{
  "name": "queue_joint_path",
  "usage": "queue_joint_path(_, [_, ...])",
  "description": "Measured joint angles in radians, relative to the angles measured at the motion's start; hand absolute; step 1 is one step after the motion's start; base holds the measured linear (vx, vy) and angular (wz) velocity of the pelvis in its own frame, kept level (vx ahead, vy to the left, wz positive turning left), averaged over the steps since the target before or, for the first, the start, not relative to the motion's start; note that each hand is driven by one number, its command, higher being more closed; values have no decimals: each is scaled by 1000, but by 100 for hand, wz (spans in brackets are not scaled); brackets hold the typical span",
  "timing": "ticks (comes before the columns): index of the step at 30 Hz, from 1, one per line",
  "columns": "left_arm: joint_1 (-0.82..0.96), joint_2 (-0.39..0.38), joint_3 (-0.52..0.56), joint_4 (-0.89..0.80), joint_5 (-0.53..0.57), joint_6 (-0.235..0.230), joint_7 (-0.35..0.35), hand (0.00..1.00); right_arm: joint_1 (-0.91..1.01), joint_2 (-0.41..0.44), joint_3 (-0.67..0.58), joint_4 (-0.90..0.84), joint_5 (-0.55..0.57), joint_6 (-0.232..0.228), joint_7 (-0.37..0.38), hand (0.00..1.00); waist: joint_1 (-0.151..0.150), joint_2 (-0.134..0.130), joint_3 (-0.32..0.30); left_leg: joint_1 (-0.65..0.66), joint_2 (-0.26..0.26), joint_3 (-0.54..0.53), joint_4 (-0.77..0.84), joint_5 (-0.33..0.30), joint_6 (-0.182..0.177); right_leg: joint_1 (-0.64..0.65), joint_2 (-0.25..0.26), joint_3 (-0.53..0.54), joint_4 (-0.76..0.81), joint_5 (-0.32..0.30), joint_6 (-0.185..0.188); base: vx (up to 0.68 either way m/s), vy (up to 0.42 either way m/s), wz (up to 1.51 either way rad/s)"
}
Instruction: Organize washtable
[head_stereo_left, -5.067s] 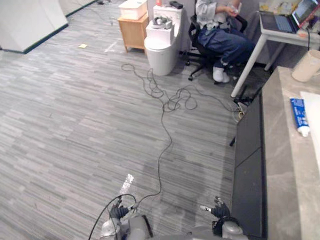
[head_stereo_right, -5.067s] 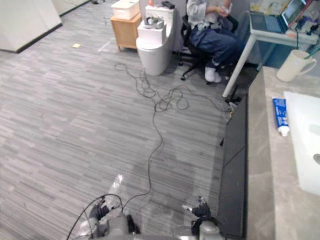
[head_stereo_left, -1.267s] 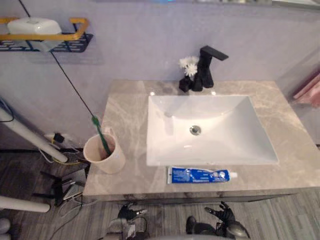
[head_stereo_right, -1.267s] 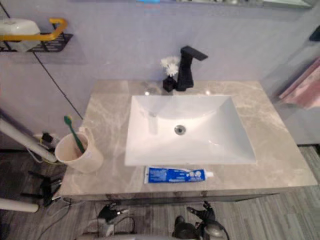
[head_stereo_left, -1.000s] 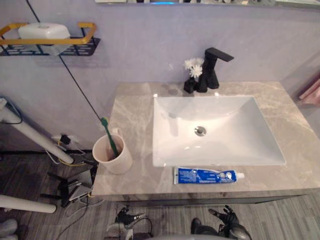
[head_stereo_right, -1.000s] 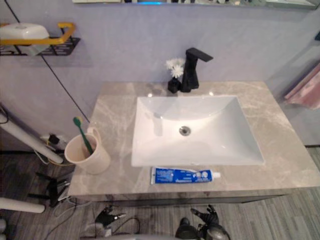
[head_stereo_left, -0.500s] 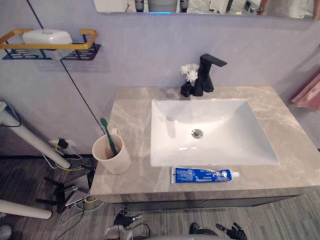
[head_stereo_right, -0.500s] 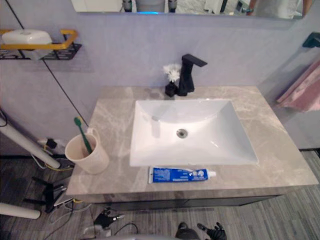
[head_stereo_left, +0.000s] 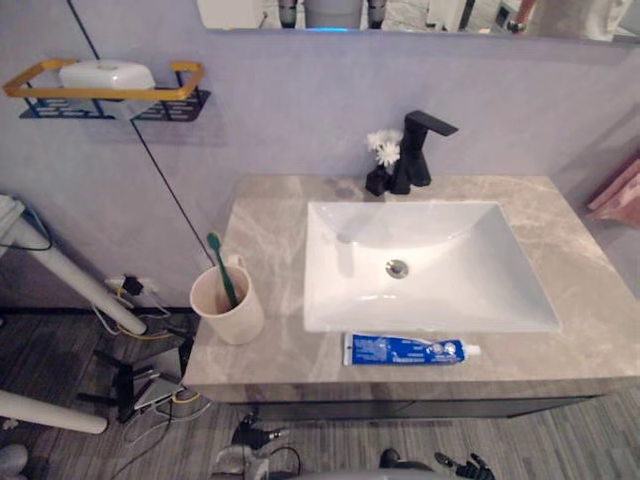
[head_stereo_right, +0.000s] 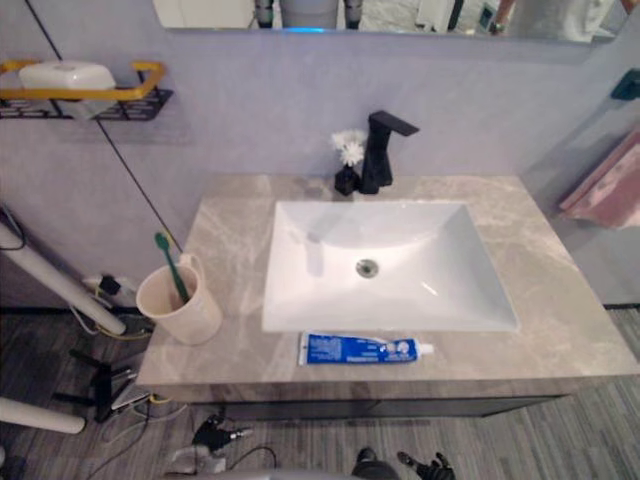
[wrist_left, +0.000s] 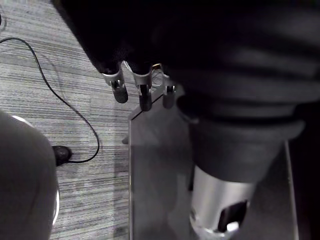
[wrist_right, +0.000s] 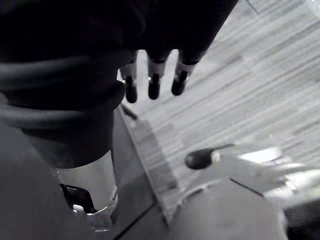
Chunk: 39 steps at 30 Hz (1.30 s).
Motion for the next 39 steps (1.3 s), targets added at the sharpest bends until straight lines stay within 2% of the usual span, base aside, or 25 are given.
queue_joint_path(6, [3,1,13,-2,0,0,-1,0,80,-51,-135,-138,0,-16,-21,0,-2,2,-3,1,5,27,-5,-1,-1,-20,8,31,9,7,0,-58,-20,-14])
queue_joint_path(10, [19,1,51,-4,0,1,-1,0,120,-86,-234,-308,-9,-17,-36,0,-25,3,-5,11,7,53,-8,-1,-1,-35,13,57,26,7,-1,-43,-16,-21])
queue_joint_path(13, [37,0,81,-20,0,2,-5,0,167,-121,-292,-503,-23,-15,-37,0,-27,0,-21,9,8,72,-13,-2,-2,-60,13,80,48,3,-1,-36,-3,-19])
queue_joint_path(15, [57,1,89,-34,0,1,-6,0,193,-135,-342,-647,-55,-14,-38,0,-29,-2,-30,10,8,78,-14,-2,-1,-70,12,88,62,-2,0,-33,-7,-13])
queue_joint_path(16, [74,0,98,-52,0,0,-6,0,221,-143,-381,-777,-91,-15,-40,0,-31,-5,-42,11,8,80,-14,-4,-2,-73,12,91,68,-4,0,-25,-6,-6])
queue_joint_path(18, [89,-2,121,-67,0,-1,-7,0,240,-153,-417,-888,-124,-16,-40,0,-35,-10,-52,11,8,87,-14,-4,-2,-86,12,99,85,-11,0,-24,-9,-9])
queue_joint_path(22, [125,-6,158,-82,0,-2,-19,0,269,-182,-529,-1138,-212,-17,-41,0,-65,-22,-76,12,4,100,-15,-4,-1,-99,12,114,98,-14,2,-24,-6,-10])
queue_joint_path(24, [133,-9,162,-82,0,-2,-23,0,280,-198,-551,-1223,-251,-19,-41,0,-81,-23,-77,14,2,106,-15,-5,2,-104,11,123,103,-14,3,-28,3,-17])
queue_joint_path(27, [141,-7,165,-81,-1,-3,-34,0,286,-228,-558,-1340,-292,-38,-40,0,-89,-24,-79,19,-3,113,-17,-11,7,-109,9,138,113,-16,6,-45,6,-13])
queue_joint_path(29, [142,-5,163,-82,-1,-9,-49,0,281,-264,-533,-1382,-302,-58,-39,0,-88,-26,-80,17,-9,112,-19,-16,2,-119,3,140,113,-17,7,-58,15,-4])
queue_joint_path(31, [143,-5,152,-81,-1,-20,-56,0,279,-357,-418,-1434,-305,-80,-32,0,-88,-25,-81,16,-20,110,-32,-17,2,-123,-4,144,113,-17,8,-36,32,-2])
queue_joint_path(33, [143,-1,140,-81,-1,-26,-69,0,267,-446,-279,-1476,-293,-118,2,0,-83,-26,-82,10,-24,104,-34,-17,3,-126,-8,144,112,-15,11,-3,10,5])
queue_joint_path(35, [143,10,105,-81,-1,-39,-78,0,215,-571,-139,-1521,-280,-172,56,0,-80,-26,-92,-12,-31,83,-35,-10,12,-137,-17,128,109,-11,19,30,10,21])
queue_joint_path(38, [143,18,75,-82,-1,-48,-90,0,126,-698,14,-1517,-218,-213,117,0,-75,-26,-103,-25,-36,56,-33,1,28,-134,-24,107,98,-9,22,89,18,26])
queue_joint_path(39, [141,19,74,-82,-2,-49,-92,0,110,-715,50,-1517,-197,-225,139,0,-64,-27,-108,-29,-36,50,-33,1,28,-133,-24,104,92,-9,22,111,19,17])
